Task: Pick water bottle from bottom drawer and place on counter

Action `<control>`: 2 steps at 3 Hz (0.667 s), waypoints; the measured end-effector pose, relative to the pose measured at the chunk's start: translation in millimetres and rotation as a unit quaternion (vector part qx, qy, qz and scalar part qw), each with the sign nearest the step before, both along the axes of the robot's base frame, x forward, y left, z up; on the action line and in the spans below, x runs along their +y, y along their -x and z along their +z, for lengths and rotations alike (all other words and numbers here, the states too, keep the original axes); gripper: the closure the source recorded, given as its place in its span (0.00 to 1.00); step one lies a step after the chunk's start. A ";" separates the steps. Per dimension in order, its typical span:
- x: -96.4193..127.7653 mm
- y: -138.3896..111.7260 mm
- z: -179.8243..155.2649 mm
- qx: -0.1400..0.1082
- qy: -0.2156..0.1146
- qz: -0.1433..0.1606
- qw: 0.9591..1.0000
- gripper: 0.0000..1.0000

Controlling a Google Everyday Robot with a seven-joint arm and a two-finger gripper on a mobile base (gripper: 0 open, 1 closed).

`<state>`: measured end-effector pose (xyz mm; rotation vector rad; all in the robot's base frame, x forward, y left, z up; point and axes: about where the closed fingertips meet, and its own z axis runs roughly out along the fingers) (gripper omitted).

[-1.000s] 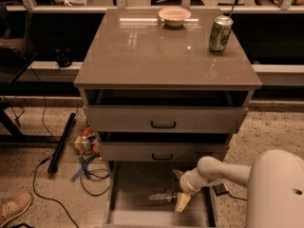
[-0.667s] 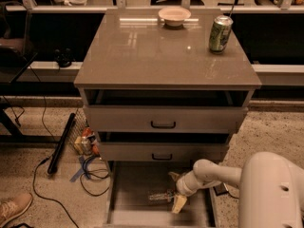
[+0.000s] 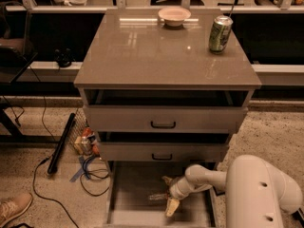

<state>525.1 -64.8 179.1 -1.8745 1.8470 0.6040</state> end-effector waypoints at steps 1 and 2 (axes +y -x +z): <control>9.7 -1.9 -17.7 0.005 -0.001 0.001 1.000 0.00; 13.7 -2.8 -32.0 0.012 0.000 -0.001 1.000 0.00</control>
Offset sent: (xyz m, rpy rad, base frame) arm 0.0081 0.0143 -0.0467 -0.0055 0.0342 -0.0121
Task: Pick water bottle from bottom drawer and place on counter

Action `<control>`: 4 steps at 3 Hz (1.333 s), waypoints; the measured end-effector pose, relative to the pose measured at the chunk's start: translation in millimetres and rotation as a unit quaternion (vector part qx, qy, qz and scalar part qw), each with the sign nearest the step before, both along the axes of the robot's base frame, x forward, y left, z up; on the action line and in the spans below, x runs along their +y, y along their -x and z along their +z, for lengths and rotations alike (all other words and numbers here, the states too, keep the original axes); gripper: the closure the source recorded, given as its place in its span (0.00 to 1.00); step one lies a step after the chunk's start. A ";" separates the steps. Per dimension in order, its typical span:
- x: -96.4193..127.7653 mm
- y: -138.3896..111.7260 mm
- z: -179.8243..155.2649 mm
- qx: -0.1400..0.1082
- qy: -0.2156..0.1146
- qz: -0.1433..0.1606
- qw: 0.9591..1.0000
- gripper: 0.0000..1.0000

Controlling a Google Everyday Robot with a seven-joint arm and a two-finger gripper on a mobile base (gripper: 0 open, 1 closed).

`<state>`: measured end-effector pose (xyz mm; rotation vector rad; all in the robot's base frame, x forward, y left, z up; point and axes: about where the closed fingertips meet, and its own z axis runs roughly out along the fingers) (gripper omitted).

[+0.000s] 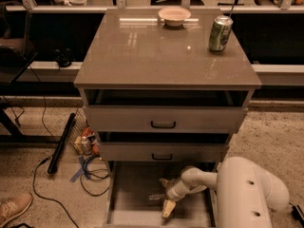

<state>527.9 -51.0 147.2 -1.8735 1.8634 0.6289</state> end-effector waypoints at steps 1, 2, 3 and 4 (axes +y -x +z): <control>-1.0 0.0 -13.5 0.007 0.008 -0.007 1.000 0.17; -7.0 0.9 -20.0 0.008 0.017 -0.017 1.000 0.39; -11.2 3.4 -24.6 0.009 0.023 -0.024 0.999 0.62; -24.2 5.7 -9.8 -0.007 0.018 -0.037 0.999 0.86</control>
Offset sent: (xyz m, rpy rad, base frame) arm 0.0019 -0.0187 -0.0253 -0.0626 0.0106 -0.0659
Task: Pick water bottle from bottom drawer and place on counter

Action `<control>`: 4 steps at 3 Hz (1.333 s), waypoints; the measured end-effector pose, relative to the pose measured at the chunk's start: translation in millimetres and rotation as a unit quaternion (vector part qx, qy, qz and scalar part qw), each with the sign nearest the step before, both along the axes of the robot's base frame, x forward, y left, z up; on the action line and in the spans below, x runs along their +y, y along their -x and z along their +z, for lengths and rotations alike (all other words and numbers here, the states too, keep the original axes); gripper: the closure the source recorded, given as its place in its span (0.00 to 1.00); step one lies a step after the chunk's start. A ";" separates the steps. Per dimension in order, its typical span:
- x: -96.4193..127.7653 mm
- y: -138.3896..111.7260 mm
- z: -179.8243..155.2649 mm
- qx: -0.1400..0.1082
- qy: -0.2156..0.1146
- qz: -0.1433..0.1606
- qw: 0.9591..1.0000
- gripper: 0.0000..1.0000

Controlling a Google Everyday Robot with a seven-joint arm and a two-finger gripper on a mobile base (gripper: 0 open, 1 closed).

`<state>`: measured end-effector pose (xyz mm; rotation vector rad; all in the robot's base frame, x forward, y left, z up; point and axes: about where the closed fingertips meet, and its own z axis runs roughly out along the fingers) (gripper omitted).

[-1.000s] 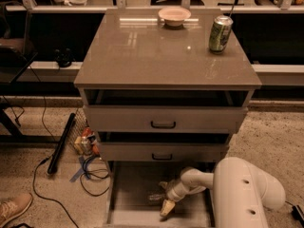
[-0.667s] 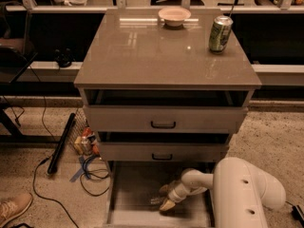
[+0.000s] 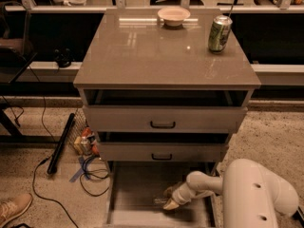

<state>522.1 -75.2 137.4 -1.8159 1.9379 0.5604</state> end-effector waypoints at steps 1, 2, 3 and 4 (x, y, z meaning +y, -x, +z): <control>-26.1 7.2 50.6 -0.044 -0.018 -0.009 0.999 1.00; -61.4 20.7 116.4 -0.087 -0.046 -0.012 0.995 1.00; -96.0 32.8 124.2 -0.098 -0.046 -0.034 0.994 1.00; -97.6 34.6 136.8 -0.107 -0.054 -0.031 0.992 1.00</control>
Offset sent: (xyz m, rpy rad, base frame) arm -0.0528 -0.1535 0.2302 0.1936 -0.3222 -0.0562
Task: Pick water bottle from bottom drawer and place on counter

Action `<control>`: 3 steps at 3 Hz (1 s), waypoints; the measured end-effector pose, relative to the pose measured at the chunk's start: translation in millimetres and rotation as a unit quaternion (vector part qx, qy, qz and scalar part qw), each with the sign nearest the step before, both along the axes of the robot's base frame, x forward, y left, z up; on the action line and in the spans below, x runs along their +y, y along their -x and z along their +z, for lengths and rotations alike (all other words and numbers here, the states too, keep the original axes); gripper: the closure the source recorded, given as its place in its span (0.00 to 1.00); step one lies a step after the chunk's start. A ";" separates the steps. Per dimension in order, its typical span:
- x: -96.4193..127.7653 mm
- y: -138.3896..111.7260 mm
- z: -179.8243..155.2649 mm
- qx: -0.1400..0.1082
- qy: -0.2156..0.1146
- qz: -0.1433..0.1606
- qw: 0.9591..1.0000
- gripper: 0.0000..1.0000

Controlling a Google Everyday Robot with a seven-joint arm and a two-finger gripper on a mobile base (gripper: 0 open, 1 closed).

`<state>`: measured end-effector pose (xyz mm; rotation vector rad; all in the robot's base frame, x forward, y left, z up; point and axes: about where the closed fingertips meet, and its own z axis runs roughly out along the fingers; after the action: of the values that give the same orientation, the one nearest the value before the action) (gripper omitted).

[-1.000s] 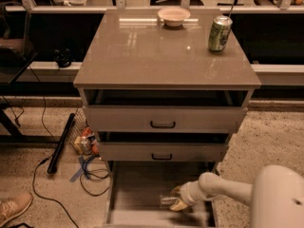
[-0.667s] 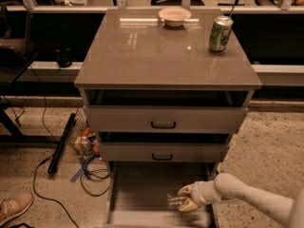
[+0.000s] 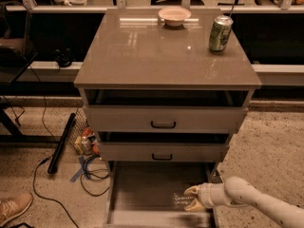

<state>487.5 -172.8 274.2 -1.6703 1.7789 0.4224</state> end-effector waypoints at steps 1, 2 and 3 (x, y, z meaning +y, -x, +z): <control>-22.4 -1.1 60.8 -0.040 0.003 0.000 0.999 1.00; -37.8 -3.9 136.5 -0.081 0.010 -0.001 0.997 1.00; -45.4 -9.3 218.3 -0.126 0.036 0.004 0.991 1.00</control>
Offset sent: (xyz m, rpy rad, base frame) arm 0.0132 -0.0666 0.2604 -0.0645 -0.3007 -0.0022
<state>496.9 -218.2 492.5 -1.6974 1.6176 0.1435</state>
